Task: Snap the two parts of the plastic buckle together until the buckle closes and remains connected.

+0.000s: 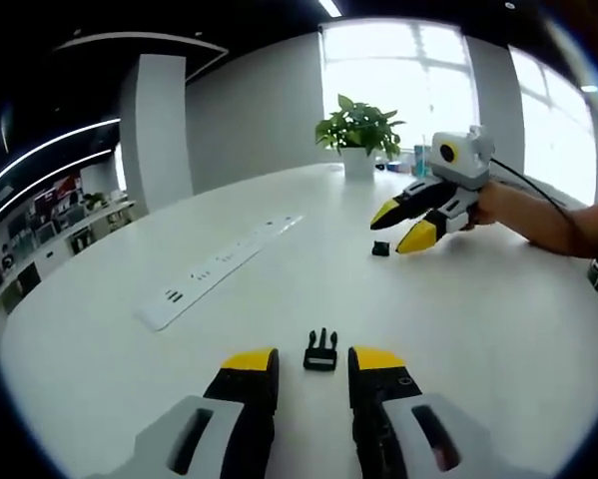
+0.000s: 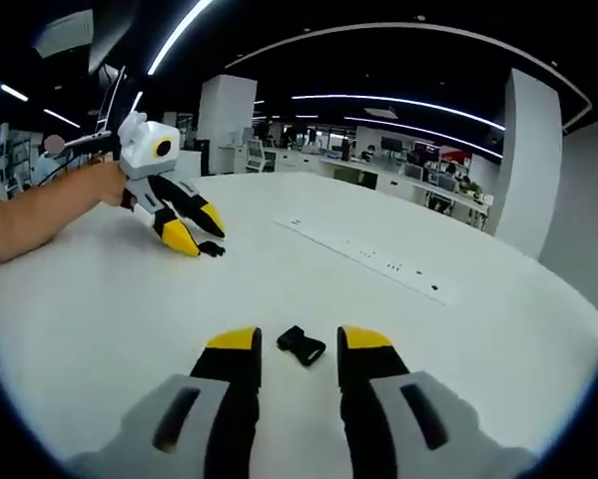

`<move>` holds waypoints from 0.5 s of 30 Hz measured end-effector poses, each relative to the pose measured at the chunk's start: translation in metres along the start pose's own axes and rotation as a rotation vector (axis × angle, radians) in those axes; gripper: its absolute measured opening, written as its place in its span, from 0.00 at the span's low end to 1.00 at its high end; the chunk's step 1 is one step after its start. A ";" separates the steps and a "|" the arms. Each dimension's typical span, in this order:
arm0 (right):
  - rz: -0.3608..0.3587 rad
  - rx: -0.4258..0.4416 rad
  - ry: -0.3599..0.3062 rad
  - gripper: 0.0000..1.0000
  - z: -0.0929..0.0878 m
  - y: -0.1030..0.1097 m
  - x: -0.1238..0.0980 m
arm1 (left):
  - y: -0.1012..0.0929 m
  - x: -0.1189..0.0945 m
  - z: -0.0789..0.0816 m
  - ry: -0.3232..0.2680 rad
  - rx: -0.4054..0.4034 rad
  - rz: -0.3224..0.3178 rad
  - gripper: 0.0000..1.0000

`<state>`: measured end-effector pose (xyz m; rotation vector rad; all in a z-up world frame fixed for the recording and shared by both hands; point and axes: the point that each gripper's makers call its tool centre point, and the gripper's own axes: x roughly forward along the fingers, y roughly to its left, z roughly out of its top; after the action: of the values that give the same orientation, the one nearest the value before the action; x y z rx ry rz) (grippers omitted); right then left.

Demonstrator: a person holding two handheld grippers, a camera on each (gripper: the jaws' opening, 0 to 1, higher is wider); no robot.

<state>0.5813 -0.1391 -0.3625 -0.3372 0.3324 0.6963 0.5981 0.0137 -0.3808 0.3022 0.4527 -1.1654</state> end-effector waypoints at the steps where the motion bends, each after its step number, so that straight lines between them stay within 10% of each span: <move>1: 0.013 -0.005 -0.003 0.35 0.000 0.001 0.000 | 0.000 0.000 0.000 0.000 0.000 -0.001 0.27; 15: 0.095 0.095 0.011 0.28 -0.009 0.021 -0.004 | -0.001 -0.002 -0.002 -0.004 0.000 -0.007 0.27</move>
<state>0.5629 -0.1300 -0.3725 -0.2366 0.3929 0.7690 0.5963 0.0160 -0.3813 0.2986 0.4502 -1.1727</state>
